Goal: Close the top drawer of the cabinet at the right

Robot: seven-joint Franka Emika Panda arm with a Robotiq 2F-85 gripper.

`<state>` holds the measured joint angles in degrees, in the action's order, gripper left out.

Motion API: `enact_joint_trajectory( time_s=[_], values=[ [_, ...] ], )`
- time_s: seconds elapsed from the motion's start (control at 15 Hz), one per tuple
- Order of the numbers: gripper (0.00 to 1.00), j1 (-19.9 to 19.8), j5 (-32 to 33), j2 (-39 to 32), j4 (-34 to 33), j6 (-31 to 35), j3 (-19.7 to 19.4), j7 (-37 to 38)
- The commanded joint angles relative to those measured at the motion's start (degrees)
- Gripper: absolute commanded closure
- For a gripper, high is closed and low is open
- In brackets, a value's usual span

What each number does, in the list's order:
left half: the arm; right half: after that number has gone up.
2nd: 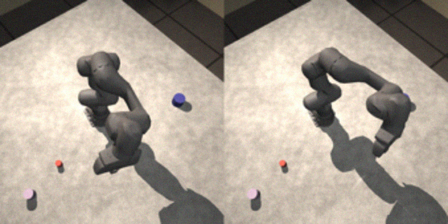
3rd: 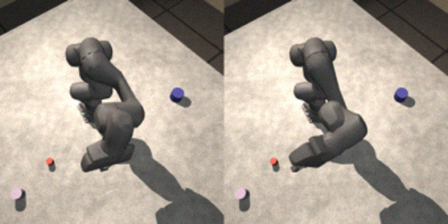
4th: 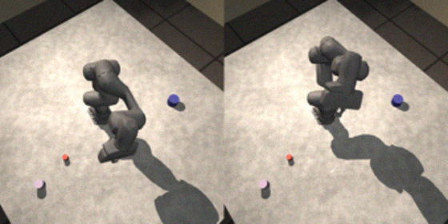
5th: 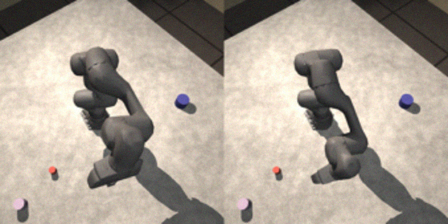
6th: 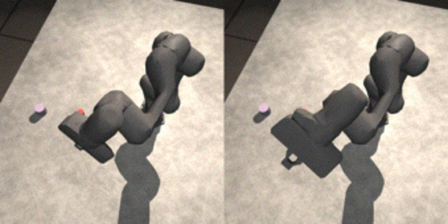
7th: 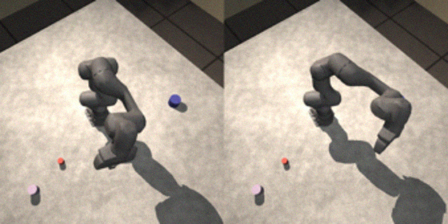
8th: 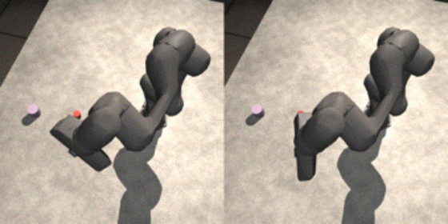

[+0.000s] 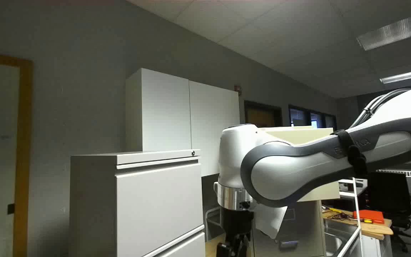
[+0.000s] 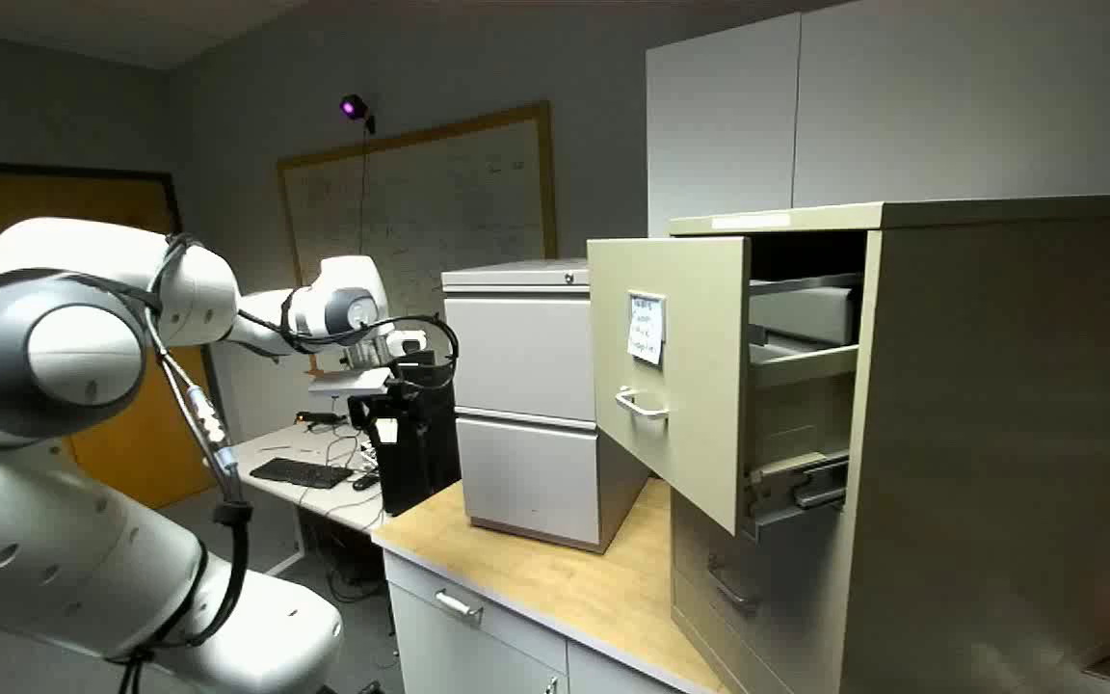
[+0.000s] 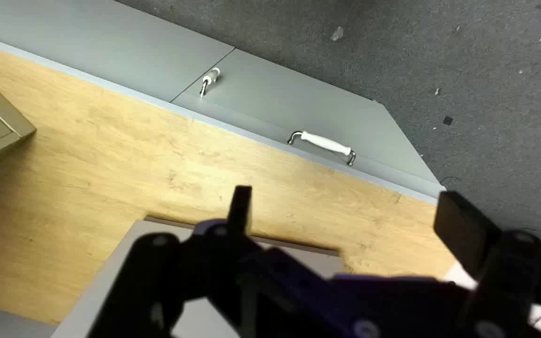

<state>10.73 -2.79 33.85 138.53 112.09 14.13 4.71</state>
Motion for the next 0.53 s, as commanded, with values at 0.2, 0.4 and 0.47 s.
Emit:
enact_joint_trajectory(
  time_s=[0.2, 0.4, 0.47],
  values=[
    [0.00, 0.57, 0.32, -0.11, -0.24, -0.07, -0.45, 0.28],
    [0.00, 0.57, 0.32, -0.10, -0.24, -0.05, -0.45, 0.28],
    [0.00, 0.24, 0.93, -0.08, -0.29, 0.04, -0.21, 0.72]
  ],
)
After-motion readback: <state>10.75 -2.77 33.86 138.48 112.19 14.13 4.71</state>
